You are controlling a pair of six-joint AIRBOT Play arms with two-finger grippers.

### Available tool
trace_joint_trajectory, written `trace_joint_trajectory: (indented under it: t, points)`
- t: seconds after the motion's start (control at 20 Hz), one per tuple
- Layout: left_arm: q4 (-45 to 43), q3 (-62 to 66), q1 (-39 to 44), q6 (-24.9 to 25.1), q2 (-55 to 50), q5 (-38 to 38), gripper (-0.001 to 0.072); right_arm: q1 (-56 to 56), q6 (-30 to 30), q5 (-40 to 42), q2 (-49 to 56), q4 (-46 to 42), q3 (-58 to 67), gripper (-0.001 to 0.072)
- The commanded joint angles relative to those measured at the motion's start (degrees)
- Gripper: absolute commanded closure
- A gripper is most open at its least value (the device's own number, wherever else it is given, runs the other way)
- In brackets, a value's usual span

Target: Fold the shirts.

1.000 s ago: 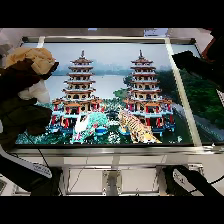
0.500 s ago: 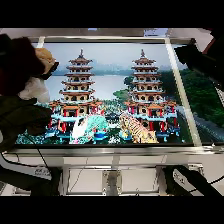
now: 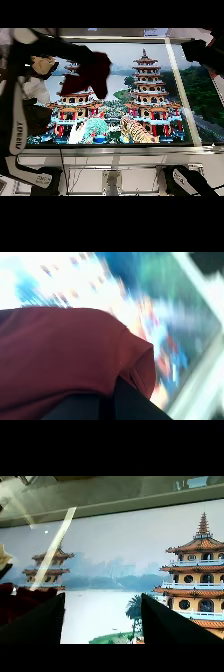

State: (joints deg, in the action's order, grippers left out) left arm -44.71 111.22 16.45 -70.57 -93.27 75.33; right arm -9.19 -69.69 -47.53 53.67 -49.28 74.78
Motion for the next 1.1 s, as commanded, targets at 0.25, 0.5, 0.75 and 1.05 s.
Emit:
trace_joint_trajectory:
  t: [0.25, 0.5, 0.75, 1.05]
  points:
    - [-13.9, 0.0, 27.7, -6.4, -18.6, -14.4, 0.0462, 0.0, 0.3, -22.3, -0.5, -15.6, 0.5, 0.0168]
    - [-34.7, 9.5, 22.6, -11.1, -17.3, -22.6, -0.001, 0.0, 0.1, -28.7, -0.5, -15.0, -8.3, 0.0167]
    - [-51.1, 6.7, 9.1, -25.9, -12.7, -9.6, -0.0006, 0.0, 0.1, -21.2, -0.4, -9.7, -27.3, 0.0165]
    - [-30.3, -2.2, -5.0, -25.4, -16.4, 0.4, -0.0007, 8.5, 2.1, -4.4, 1.8, 0.3, -38.9, 0.009]
